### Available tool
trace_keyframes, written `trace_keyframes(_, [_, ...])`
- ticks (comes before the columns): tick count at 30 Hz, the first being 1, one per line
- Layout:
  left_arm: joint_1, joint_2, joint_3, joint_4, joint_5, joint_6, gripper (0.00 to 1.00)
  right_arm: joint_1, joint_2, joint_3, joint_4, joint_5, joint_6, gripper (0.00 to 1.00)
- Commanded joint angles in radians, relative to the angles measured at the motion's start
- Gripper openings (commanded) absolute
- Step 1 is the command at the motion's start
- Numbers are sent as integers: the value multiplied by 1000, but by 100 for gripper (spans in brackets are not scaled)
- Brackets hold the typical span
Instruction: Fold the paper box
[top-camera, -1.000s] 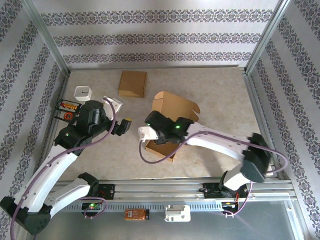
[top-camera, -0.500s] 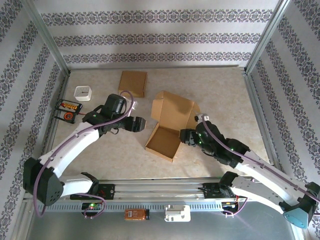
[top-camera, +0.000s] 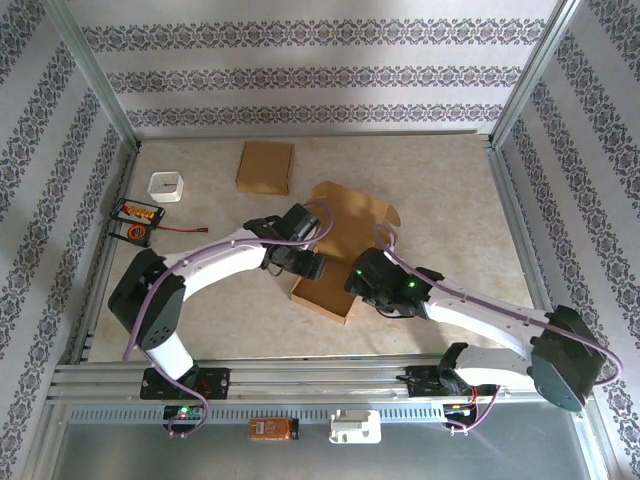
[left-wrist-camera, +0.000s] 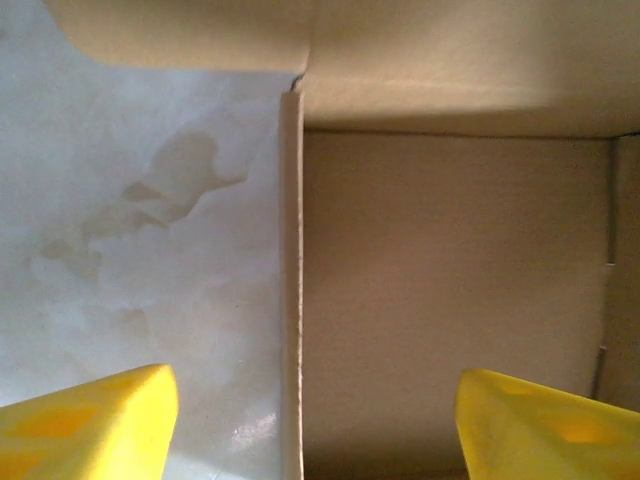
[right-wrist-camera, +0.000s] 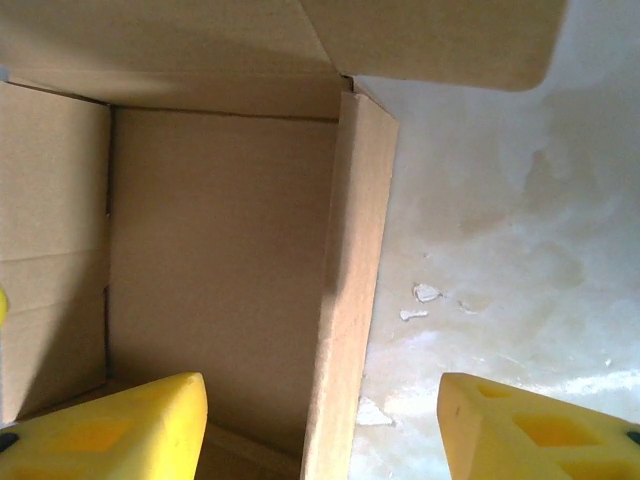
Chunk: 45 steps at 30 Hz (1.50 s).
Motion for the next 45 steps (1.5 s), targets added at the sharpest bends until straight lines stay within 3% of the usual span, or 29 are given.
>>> trace_keyframes(1, [-10,42,22,4,-24,-27,66,15,51,24,55,54,19,63])
trace_keyframes(5, [-18,81,18,5,-2,-37,50,30,116,35,80,76,17,61])
trace_keyframes(9, [-25,93,-8,31,-11,-67,34,34,164,46,120,78,-2,52])
trace_keyframes(16, [-32,92,-61,53,-168,-164,14,35,257,98,196,146,-87,32])
trace_keyframes(22, [-26,60,-146,103,-355,-261,12,23,374,174,274,202,-175,27])
trace_keyframes(25, [-5,59,-181,150,-368,-266,12,13,435,221,302,218,-239,27])
trace_keyframes(30, [13,63,-181,196,-236,-261,15,-15,489,261,343,165,-318,30])
trace_keyframes(34, [13,-12,-225,245,-185,-290,32,-15,442,269,337,151,-375,38])
trace_keyframes(40, [18,-154,-216,195,-196,-273,60,-21,309,261,265,178,-438,54])
trace_keyframes(45, [31,-314,-207,191,-239,-218,70,-37,174,253,220,226,-519,65])
